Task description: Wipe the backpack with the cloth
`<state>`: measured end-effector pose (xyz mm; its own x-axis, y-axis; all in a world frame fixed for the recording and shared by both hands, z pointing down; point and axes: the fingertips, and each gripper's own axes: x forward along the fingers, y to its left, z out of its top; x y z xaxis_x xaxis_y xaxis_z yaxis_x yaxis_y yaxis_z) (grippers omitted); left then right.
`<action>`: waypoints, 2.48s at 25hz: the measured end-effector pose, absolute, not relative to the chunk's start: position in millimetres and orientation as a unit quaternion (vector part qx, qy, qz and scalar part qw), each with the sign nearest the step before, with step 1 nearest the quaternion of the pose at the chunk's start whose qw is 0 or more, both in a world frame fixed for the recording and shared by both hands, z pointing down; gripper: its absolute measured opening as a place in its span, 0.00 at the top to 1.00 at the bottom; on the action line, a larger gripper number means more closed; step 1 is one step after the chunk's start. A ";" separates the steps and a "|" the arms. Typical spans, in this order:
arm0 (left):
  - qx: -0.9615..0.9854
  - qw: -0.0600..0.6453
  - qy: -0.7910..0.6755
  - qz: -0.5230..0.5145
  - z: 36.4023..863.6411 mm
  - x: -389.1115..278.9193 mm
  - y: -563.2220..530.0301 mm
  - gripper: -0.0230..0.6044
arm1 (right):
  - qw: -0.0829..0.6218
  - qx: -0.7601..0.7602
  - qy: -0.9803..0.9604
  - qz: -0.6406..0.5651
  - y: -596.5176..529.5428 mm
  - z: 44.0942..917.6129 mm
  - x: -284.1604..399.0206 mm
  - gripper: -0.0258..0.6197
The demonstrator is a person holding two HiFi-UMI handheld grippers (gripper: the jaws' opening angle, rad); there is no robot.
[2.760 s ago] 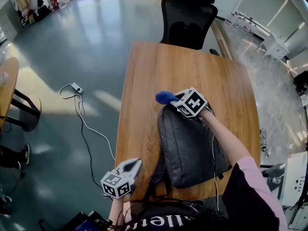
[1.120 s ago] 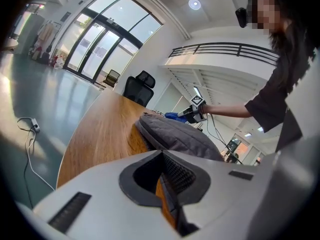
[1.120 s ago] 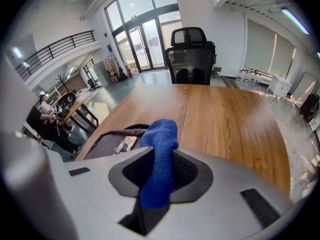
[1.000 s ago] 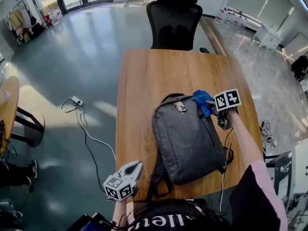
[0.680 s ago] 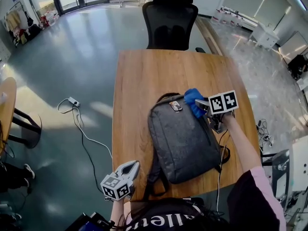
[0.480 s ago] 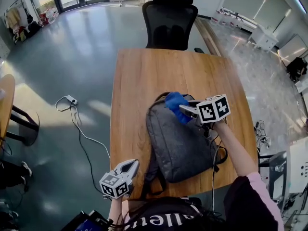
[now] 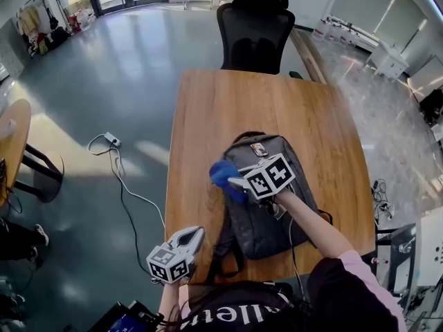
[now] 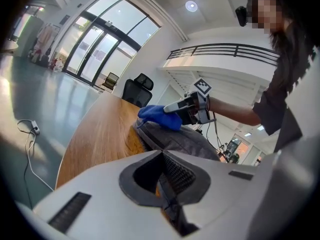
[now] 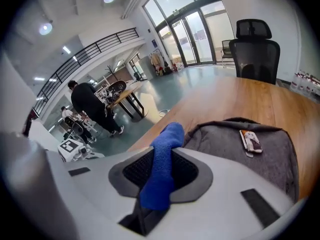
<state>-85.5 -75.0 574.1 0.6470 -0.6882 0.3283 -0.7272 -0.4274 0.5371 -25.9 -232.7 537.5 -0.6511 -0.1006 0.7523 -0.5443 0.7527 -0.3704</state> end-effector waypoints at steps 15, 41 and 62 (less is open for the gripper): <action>0.852 0.331 -0.403 0.040 572.6 -70.2 -69.2 0.96 | 0.340 0.298 -0.832 0.322 -274.6 518.1 104.5 0.81; 0.863 0.325 -0.380 0.068 564.5 -58.2 -63.5 0.96 | 0.234 0.438 -0.785 0.371 -283.2 506.1 246.7 0.81; 0.862 0.317 -0.392 0.055 561.9 -63.4 -52.3 0.96 | 0.330 0.245 -0.843 0.347 -121.5 538.9 -8.5 0.81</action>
